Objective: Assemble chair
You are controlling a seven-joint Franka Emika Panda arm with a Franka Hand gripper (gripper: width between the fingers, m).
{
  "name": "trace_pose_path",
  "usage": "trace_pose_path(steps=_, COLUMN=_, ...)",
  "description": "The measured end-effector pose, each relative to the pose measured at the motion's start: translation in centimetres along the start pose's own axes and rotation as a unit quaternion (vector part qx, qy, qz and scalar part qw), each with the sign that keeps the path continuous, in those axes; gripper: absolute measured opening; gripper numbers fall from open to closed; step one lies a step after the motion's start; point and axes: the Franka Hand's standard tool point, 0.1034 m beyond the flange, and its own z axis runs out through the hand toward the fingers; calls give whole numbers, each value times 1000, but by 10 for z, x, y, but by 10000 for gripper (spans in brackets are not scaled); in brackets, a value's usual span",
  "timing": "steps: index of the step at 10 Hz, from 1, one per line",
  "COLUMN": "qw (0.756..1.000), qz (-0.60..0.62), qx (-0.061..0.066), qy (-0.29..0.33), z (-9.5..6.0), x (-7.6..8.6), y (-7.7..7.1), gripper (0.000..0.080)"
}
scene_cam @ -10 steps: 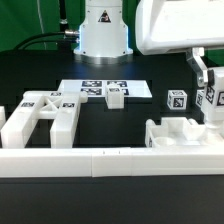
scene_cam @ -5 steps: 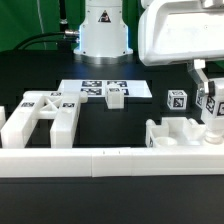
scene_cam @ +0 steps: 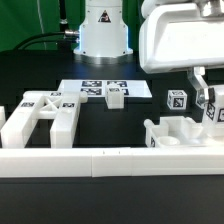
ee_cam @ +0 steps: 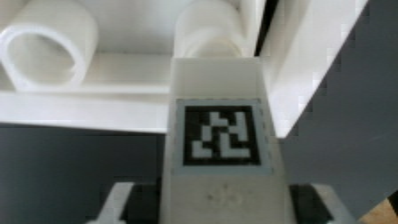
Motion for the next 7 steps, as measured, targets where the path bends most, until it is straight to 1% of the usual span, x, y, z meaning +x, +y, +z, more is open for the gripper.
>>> trace_pose_path(steps=2, qw=1000, qz=-4, qx=-1, qy=25, z=0, x=-2, y=-5, gripper=287)
trace_pose_path(steps=3, qw=998, qz=-7, qx=-2, qy=55, z=0, x=-4, y=-9, gripper=287)
trace_pose_path(steps=4, qw=998, qz=-7, qx=-4, qy=67, z=-1, x=-5, y=-9, gripper=287)
trace_pose_path(steps=6, qw=998, qz=-11, qx=-4, qy=64, z=-1, x=-5, y=-9, gripper=297)
trace_pose_path(steps=7, qw=998, qz=-12, qx=-4, qy=64, z=-1, x=-5, y=-8, gripper=515)
